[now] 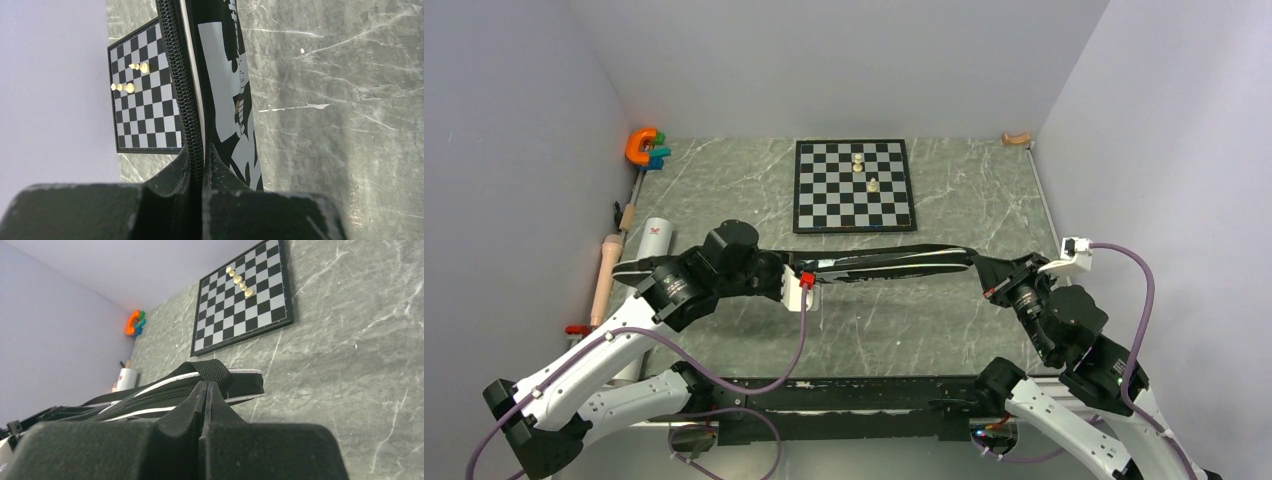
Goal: Pack up the badminton gear
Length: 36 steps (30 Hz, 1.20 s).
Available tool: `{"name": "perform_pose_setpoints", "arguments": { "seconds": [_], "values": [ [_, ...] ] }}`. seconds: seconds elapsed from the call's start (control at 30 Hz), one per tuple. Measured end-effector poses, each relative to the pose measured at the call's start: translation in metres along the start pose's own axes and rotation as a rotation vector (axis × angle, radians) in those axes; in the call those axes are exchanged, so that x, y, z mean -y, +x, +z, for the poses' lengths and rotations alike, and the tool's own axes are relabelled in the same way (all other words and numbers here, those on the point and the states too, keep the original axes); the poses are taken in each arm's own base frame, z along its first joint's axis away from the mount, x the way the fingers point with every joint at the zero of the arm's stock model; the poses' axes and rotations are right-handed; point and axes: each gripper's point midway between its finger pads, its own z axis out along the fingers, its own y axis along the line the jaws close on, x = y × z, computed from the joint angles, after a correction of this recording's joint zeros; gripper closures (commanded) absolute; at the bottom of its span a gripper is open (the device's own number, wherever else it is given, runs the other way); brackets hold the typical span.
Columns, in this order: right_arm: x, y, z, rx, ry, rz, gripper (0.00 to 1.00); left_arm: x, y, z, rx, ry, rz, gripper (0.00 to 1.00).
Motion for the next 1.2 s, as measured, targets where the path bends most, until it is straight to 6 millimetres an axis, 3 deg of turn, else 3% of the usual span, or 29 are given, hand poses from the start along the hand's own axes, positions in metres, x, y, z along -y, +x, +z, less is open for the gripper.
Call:
{"name": "perform_pose_setpoints", "arguments": {
  "seconds": [0.4,0.5,0.6,0.7,0.8,1.03,1.2],
  "values": [
    [0.014,0.0,-0.001,-0.002,0.075,-0.013,1.0,0.003,-0.003,0.006,0.002,0.036,-0.001,1.0],
    [0.02,0.0,-0.002,0.001,0.109,-0.011,0.88,0.002,-0.007,0.008,0.005,0.043,0.003,1.0],
    [0.029,-0.004,-0.004,0.02,0.155,-0.014,0.55,0.003,-0.008,0.009,0.002,0.057,0.003,1.0],
    [0.039,-0.013,-0.007,0.055,0.204,-0.029,0.41,0.007,-0.004,0.009,-0.018,0.075,0.0,1.0],
    [0.037,-0.027,-0.013,0.097,0.208,-0.023,0.34,0.015,-0.001,0.009,-0.036,0.106,-0.004,1.0],
    [0.013,-0.082,-0.031,0.224,0.155,0.003,0.3,0.037,-0.009,0.021,-0.036,0.21,0.017,1.0],
    [0.003,-0.084,-0.02,0.223,0.16,-0.027,0.3,0.063,-0.029,0.035,-0.008,0.336,0.037,1.0]
  ]
}}
